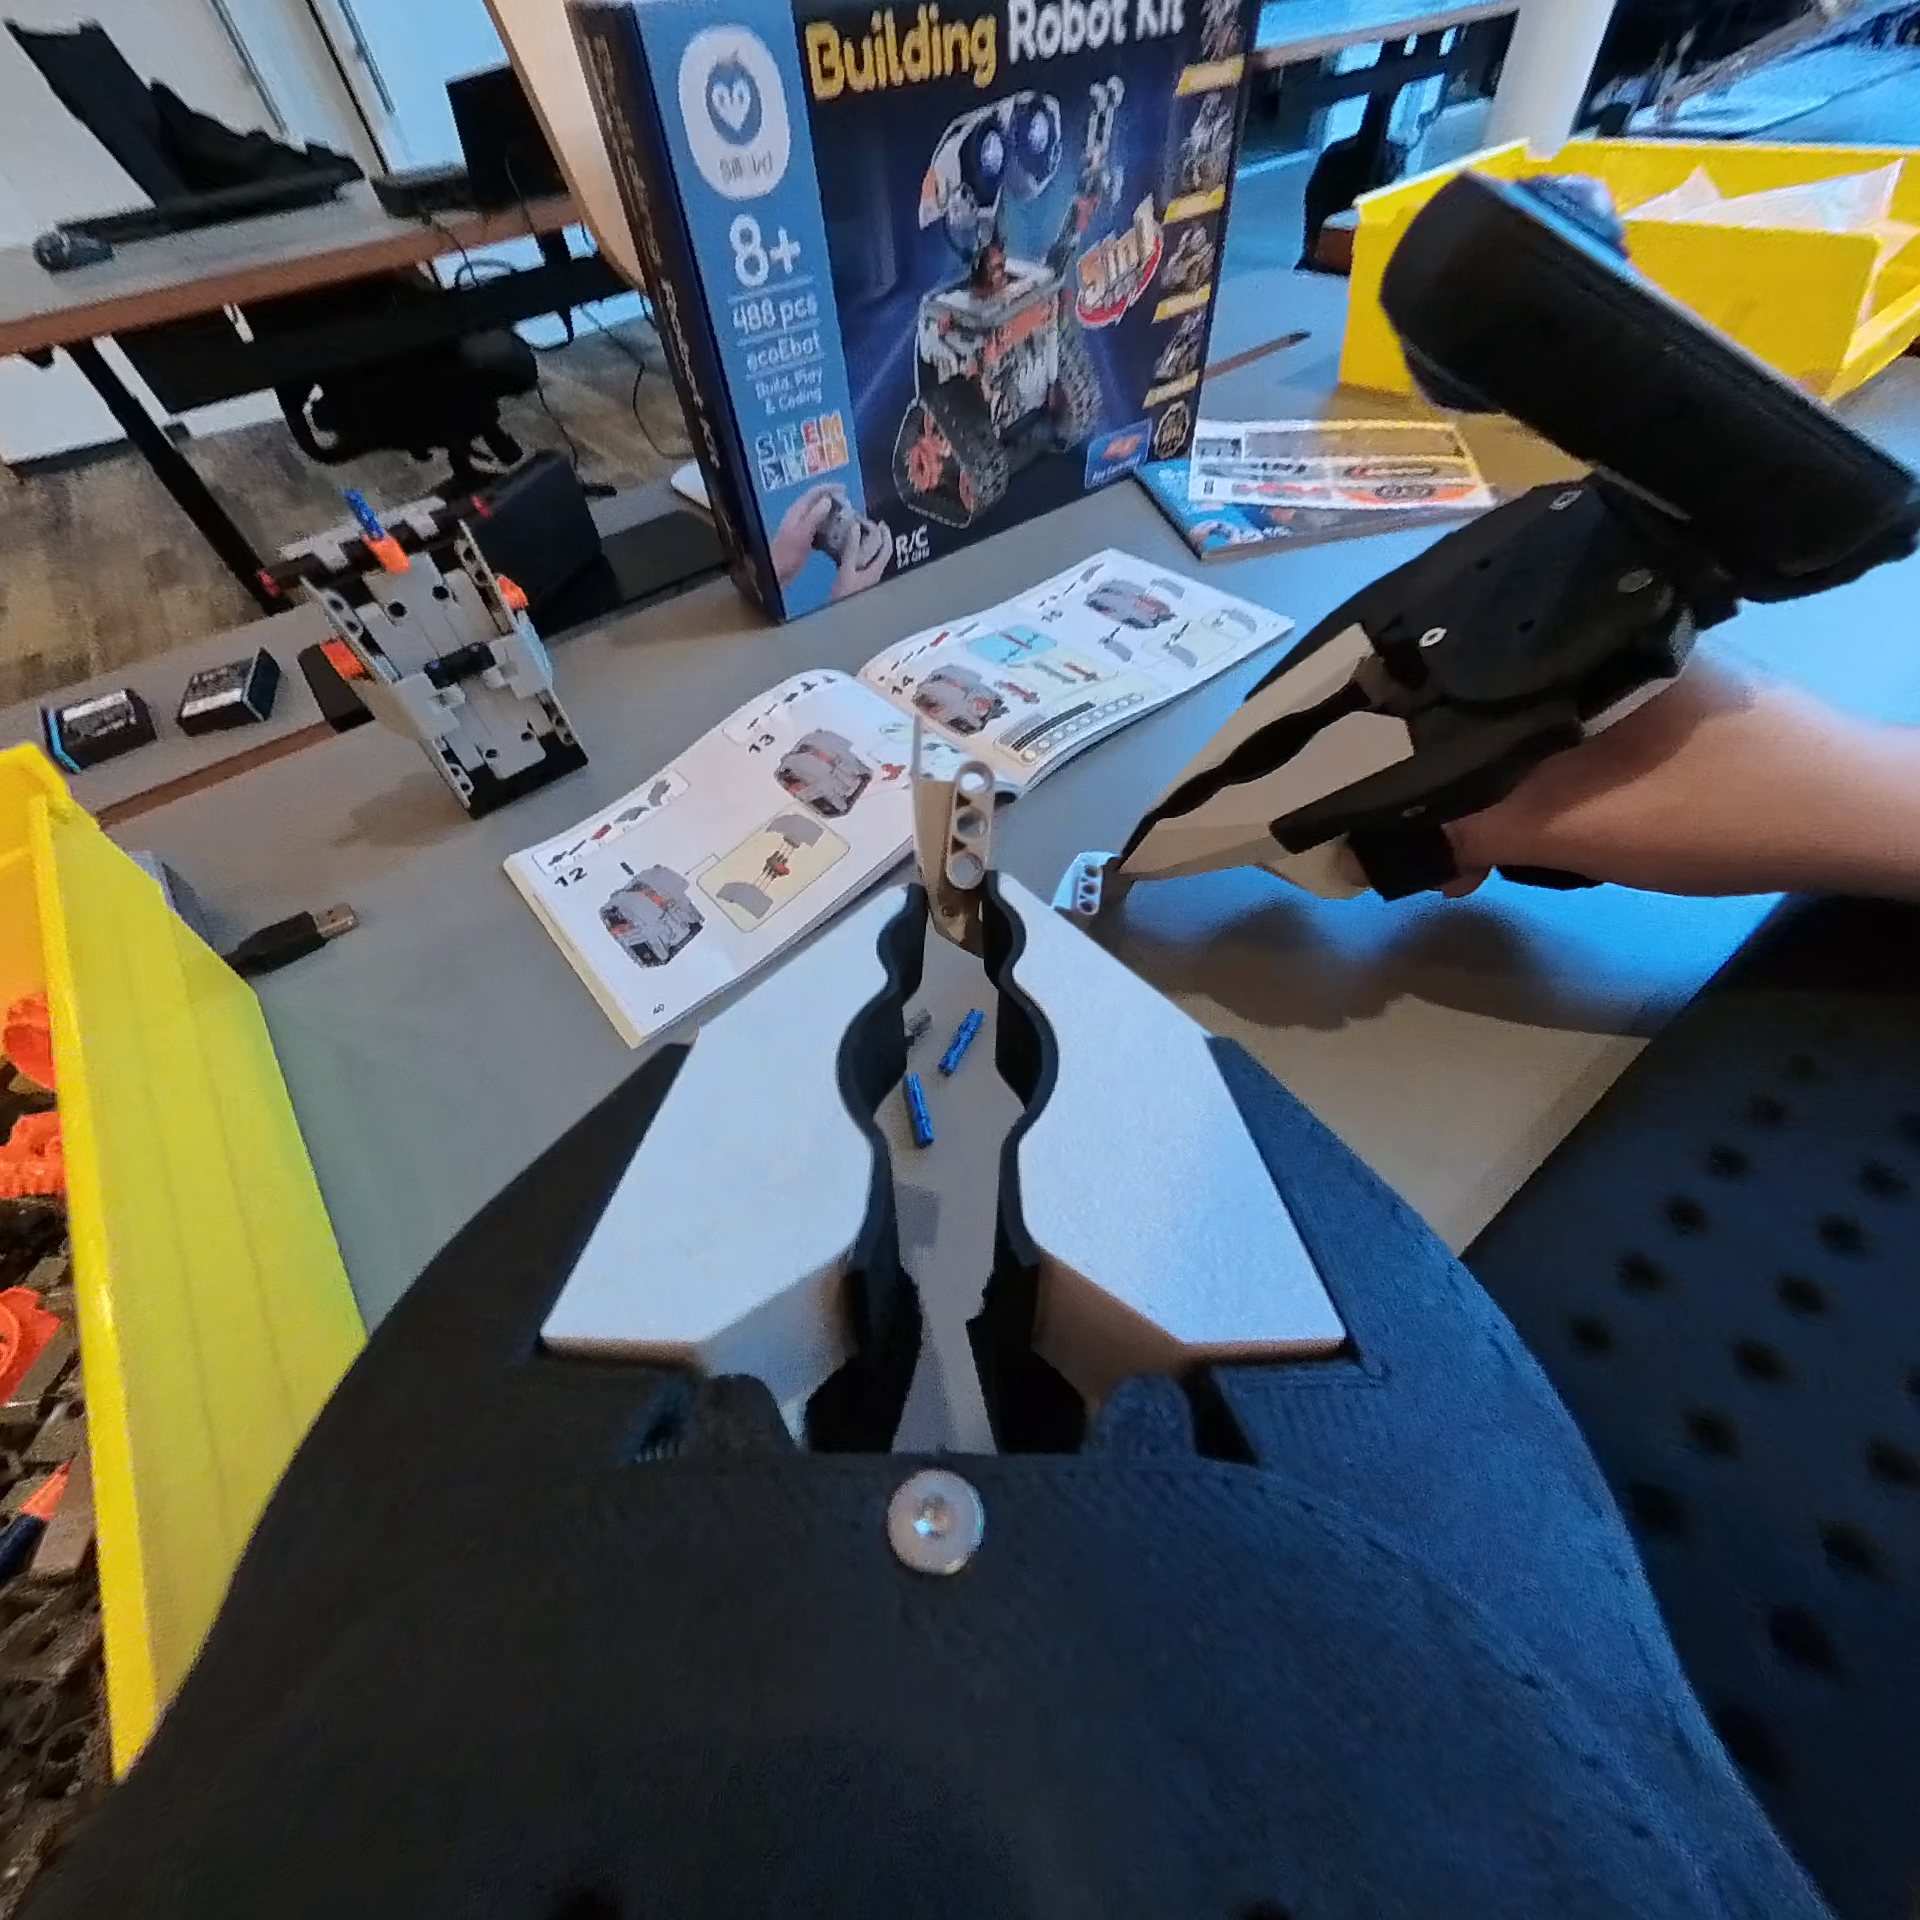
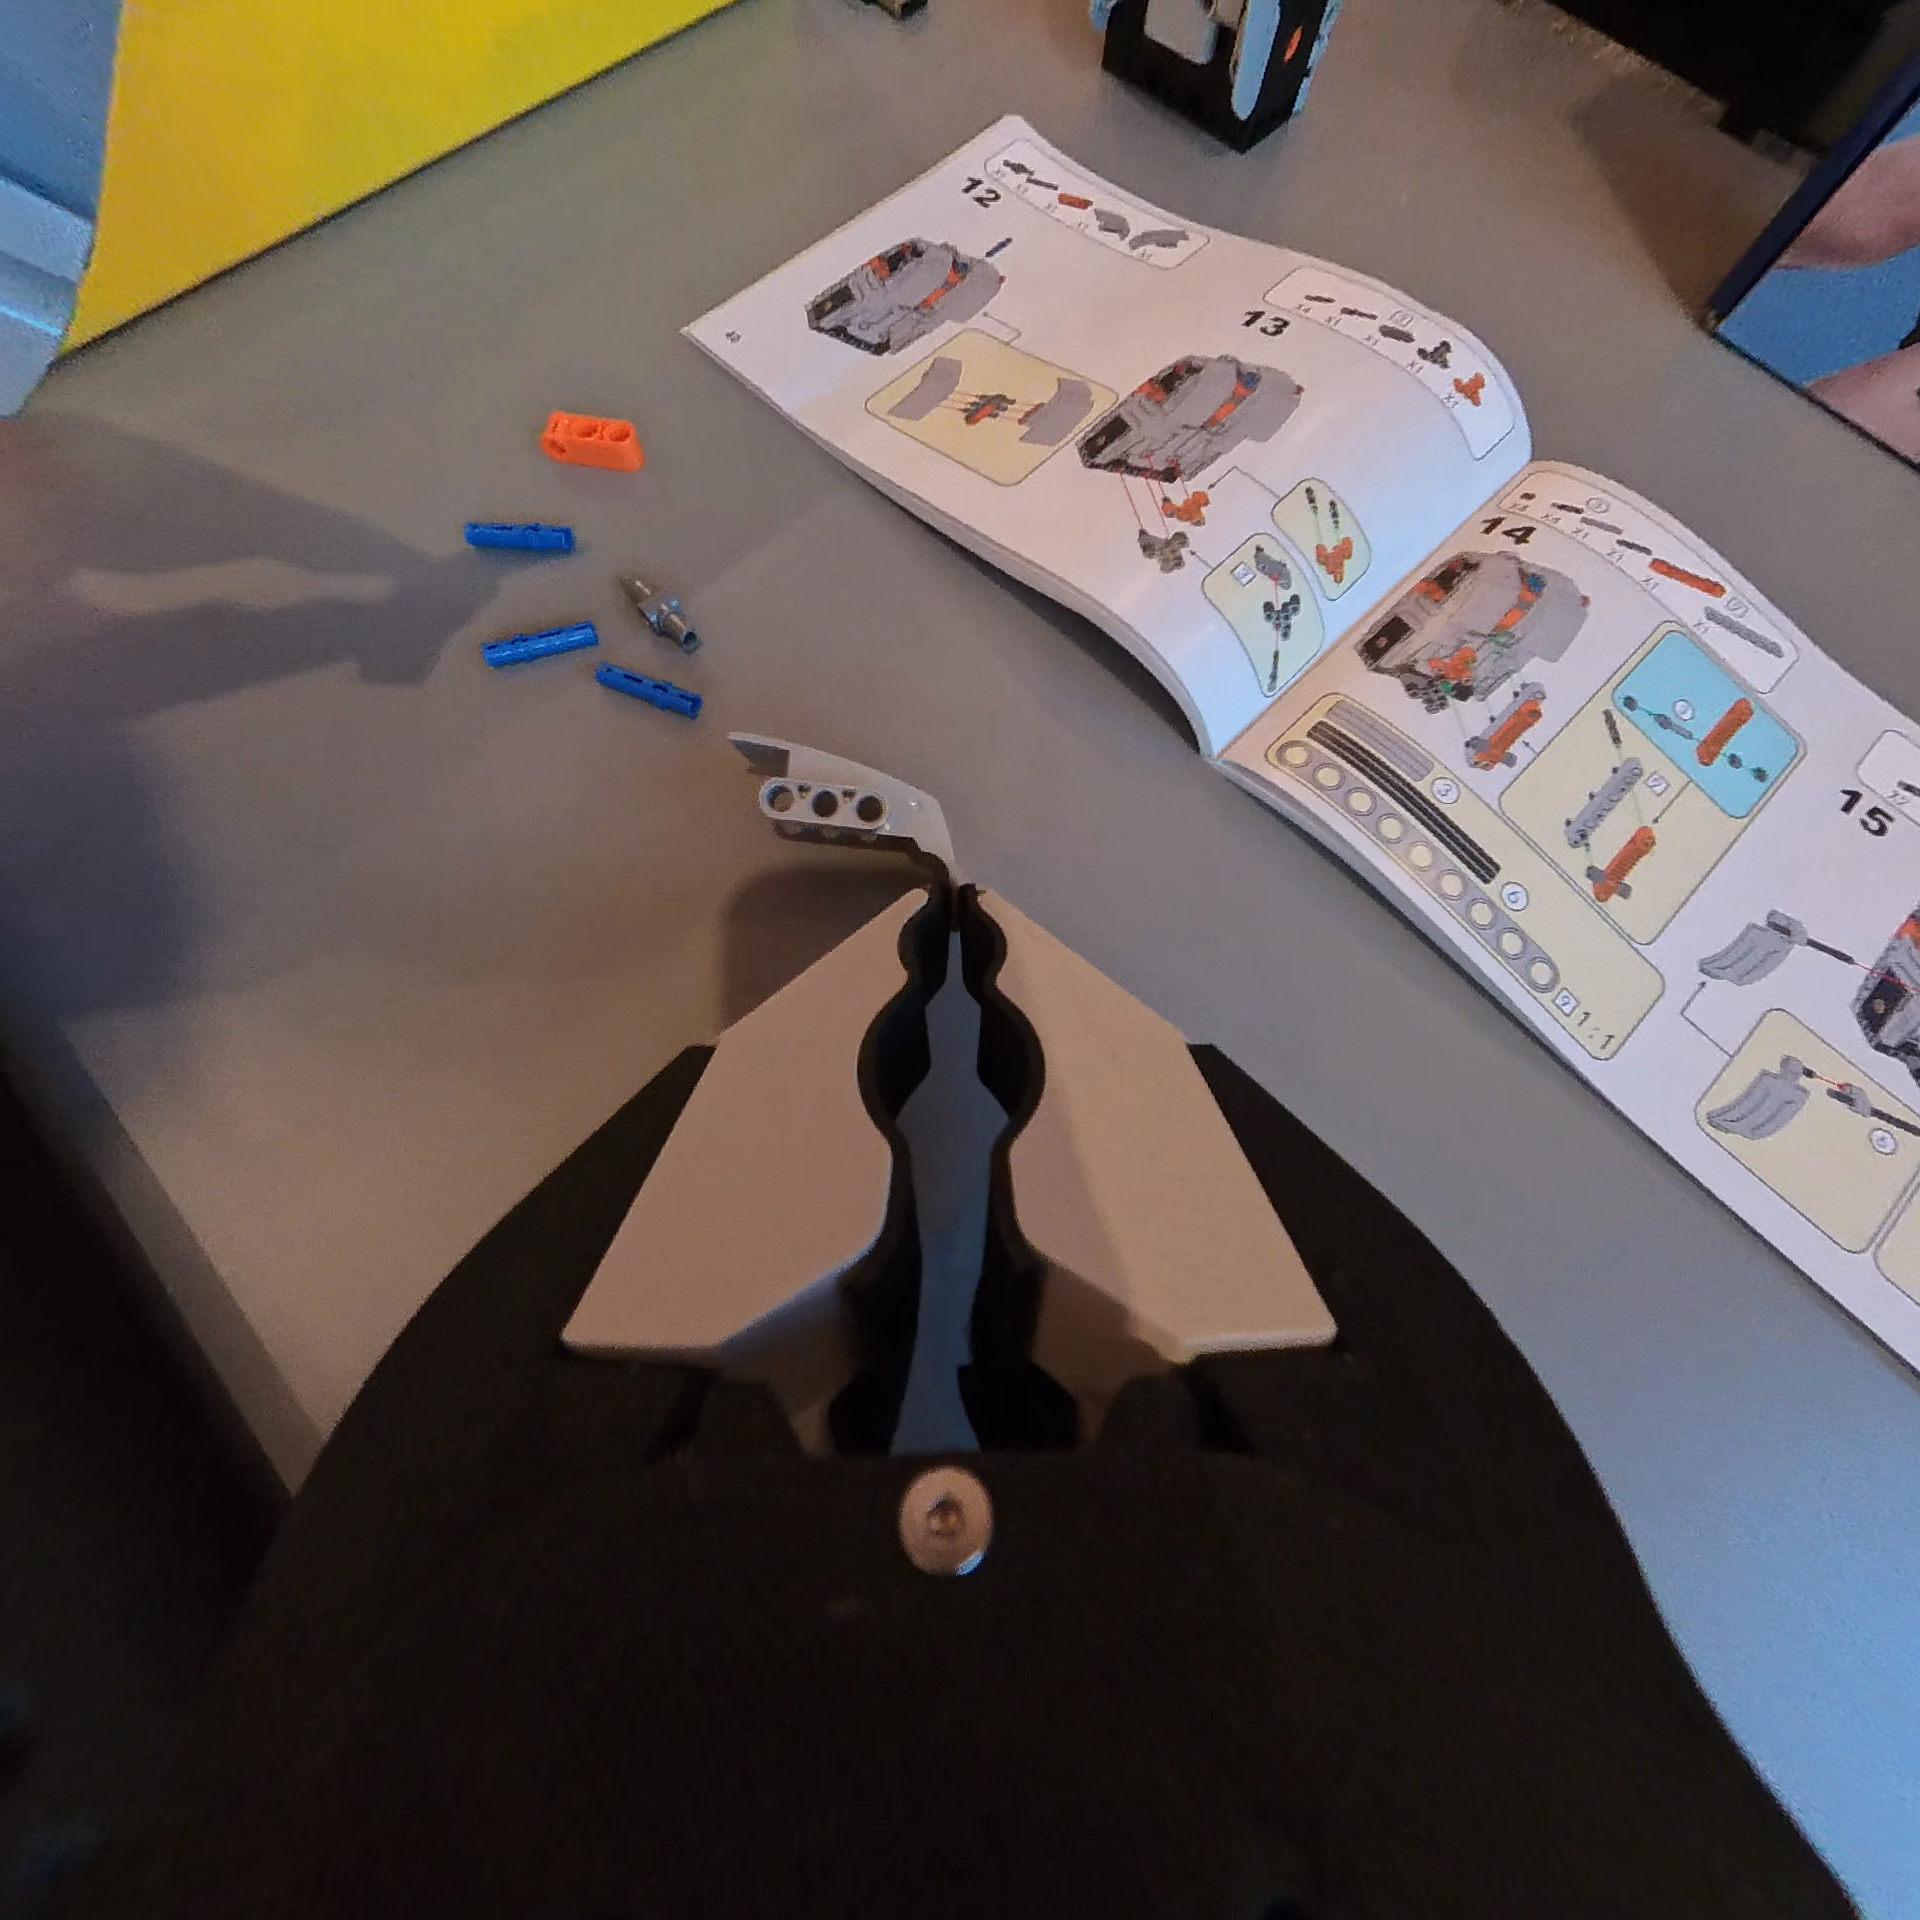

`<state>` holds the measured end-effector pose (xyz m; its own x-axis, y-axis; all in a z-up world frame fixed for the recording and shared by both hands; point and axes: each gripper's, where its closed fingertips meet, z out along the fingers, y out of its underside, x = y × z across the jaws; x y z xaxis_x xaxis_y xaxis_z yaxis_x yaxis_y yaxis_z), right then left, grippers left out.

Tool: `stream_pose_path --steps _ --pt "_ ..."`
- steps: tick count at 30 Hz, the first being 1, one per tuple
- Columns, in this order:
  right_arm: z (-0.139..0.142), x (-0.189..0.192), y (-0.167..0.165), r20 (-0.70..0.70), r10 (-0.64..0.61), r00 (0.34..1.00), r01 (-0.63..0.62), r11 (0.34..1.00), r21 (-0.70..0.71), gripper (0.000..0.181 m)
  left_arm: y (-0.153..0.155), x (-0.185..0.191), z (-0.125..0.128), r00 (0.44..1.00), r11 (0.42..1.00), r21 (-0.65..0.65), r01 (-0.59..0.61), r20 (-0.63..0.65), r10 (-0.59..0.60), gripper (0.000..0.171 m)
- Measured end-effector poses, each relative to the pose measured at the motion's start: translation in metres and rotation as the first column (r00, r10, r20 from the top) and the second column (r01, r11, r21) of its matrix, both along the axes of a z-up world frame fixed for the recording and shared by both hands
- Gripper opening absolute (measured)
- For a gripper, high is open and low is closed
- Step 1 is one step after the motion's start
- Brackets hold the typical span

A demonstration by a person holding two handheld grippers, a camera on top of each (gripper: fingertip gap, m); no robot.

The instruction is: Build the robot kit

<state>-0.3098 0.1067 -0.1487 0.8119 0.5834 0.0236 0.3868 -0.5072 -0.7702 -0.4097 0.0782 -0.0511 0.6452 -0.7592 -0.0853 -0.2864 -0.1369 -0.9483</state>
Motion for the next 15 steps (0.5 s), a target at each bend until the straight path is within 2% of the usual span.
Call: stream_pose_path --steps 9,15 --pt "0.0 -0.005 -0.004 0.036 0.036 0.999 -0.037 0.999 0.026 0.001 0.01 0.01 -0.016 0.986 0.999 0.01 -0.041 -0.159 0.042 0.009" --pt "0.006 -0.006 -0.009 0.019 0.084 0.996 -0.084 0.995 0.054 0.016 0.01 0.013 -0.023 0.962 0.997 0.056 -0.051 -0.264 0.064 0.009"
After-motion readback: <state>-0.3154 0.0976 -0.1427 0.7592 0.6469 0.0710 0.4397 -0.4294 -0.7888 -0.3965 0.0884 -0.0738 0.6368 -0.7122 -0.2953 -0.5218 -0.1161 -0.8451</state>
